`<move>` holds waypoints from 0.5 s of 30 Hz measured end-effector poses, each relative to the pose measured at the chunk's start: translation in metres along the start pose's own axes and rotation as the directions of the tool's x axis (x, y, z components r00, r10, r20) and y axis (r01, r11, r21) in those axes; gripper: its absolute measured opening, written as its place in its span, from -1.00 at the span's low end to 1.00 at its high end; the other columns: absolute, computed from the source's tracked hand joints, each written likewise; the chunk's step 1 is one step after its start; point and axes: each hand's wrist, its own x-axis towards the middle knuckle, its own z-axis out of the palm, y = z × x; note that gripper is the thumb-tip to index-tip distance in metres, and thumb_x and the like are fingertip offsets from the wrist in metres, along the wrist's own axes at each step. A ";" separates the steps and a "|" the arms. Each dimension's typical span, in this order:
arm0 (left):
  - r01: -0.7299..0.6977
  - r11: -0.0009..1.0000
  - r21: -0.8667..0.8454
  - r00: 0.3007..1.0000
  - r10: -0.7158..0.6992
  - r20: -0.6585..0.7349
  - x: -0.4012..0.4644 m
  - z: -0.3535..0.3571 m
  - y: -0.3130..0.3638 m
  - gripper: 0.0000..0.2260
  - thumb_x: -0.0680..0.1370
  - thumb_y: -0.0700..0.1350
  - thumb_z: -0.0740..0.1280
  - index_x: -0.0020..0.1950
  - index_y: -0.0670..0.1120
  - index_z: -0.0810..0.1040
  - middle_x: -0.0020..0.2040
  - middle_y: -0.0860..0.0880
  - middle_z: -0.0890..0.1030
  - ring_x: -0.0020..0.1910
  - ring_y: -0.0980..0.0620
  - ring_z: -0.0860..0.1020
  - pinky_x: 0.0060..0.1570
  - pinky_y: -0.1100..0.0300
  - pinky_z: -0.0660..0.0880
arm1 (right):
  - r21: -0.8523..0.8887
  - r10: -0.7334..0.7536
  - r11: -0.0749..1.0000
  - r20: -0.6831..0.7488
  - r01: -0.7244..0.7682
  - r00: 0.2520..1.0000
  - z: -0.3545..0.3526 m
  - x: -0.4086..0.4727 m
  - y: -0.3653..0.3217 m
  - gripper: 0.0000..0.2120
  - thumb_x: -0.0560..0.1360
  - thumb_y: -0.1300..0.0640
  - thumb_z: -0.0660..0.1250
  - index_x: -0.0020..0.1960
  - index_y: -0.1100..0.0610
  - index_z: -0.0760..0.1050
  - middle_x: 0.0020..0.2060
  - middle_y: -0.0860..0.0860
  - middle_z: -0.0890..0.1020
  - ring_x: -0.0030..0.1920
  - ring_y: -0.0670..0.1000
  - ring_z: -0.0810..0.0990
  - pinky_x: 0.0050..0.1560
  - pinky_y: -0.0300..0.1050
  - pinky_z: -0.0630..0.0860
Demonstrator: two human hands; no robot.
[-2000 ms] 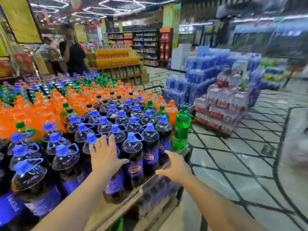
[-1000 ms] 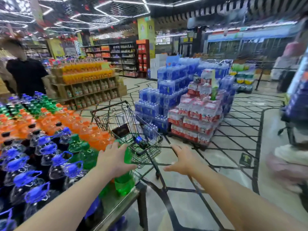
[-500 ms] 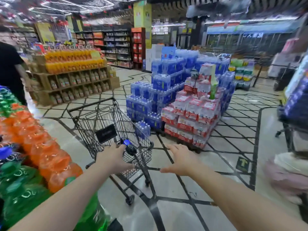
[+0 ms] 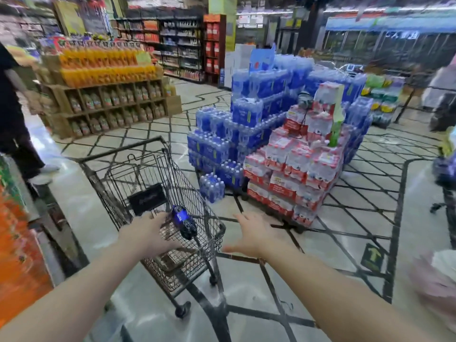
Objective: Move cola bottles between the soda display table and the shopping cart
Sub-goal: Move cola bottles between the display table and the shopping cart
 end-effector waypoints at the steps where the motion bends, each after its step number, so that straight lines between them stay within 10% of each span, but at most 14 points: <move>1: 0.016 1.000 -0.002 1.000 -0.016 0.009 0.013 0.001 -0.001 0.01 0.38 0.57 0.33 0.70 0.17 0.08 0.57 -0.12 0.32 0.41 -0.18 0.50 0.33 -0.15 0.55 | 0.001 -0.015 1.000 0.016 0.015 1.000 0.002 0.017 0.002 0.03 0.37 -0.46 0.42 0.63 0.02 0.13 0.55 0.06 0.32 0.54 0.16 0.26 0.48 0.14 0.30; 15: 0.300 0.954 -0.023 0.951 -0.298 0.084 0.189 -0.006 0.013 -0.05 0.50 0.49 0.30 0.72 0.18 -0.08 0.56 -0.12 0.37 0.46 -0.14 0.46 0.26 0.01 0.52 | 0.127 -0.270 0.960 0.168 0.251 0.948 0.008 0.305 0.032 0.25 0.13 -0.64 0.28 0.64 -0.02 0.10 0.58 0.01 0.30 0.54 0.11 0.31 0.48 0.23 0.37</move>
